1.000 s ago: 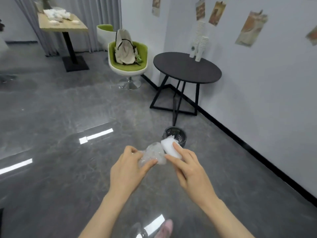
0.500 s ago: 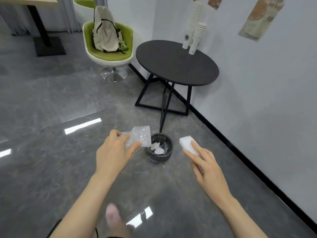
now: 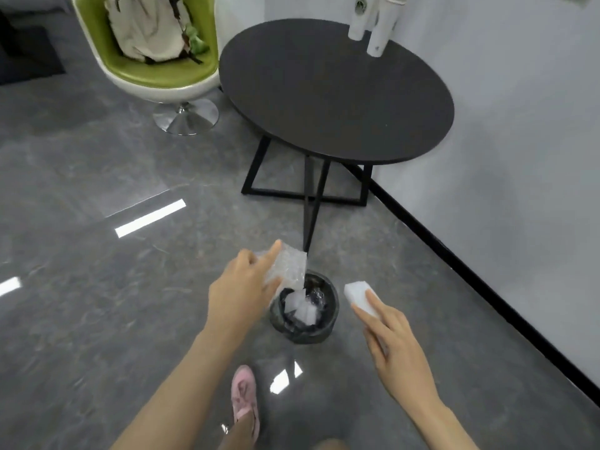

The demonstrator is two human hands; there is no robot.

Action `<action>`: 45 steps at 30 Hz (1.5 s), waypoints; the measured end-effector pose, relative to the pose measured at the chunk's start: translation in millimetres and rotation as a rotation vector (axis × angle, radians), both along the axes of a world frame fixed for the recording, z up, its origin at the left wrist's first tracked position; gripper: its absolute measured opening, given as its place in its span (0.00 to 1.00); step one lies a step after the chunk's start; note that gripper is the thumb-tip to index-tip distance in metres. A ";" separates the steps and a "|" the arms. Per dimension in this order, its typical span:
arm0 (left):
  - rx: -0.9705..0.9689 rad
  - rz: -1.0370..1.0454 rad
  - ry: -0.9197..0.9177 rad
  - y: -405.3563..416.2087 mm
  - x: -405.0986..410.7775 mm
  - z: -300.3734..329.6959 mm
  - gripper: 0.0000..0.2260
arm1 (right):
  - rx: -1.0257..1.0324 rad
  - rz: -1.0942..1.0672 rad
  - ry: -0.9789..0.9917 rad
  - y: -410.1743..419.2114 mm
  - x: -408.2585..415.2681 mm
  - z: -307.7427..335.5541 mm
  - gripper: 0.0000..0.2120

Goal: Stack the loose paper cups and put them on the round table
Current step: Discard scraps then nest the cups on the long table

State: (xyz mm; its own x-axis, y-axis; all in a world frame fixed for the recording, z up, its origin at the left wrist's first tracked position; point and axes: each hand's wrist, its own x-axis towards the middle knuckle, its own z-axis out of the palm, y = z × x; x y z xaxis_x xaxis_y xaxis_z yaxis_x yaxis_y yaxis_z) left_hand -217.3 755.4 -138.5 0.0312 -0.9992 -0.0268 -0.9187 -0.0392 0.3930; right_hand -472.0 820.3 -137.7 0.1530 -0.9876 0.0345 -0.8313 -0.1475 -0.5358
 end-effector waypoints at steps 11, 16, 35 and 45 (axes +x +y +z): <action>0.284 -0.134 -0.103 -131.5 -81.4 -223.8 0.21 | 0.280 0.060 0.086 -137.6 -42.1 -215.9 0.18; 0.310 -0.144 -0.113 -135.9 -93.2 -328.7 0.19 | 0.315 0.054 0.037 -159.4 -44.1 -322.3 0.18; 0.745 -0.691 -0.577 -122.0 -109.7 -563.2 0.29 | 0.410 0.207 0.433 -131.0 -41.5 -530.5 0.24; 0.731 -0.701 -0.446 -147.9 -107.1 -507.3 0.28 | 0.496 0.237 0.506 -160.5 -23.0 -496.8 0.28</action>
State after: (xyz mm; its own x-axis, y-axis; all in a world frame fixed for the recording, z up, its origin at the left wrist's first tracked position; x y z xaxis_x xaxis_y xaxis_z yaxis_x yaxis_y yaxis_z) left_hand -324.4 607.5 -645.8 -0.3815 -0.5471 -0.7451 -0.8818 0.4573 0.1157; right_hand -495.0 659.9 -634.5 0.2430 -0.8072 -0.5380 -0.9699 -0.1941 -0.1470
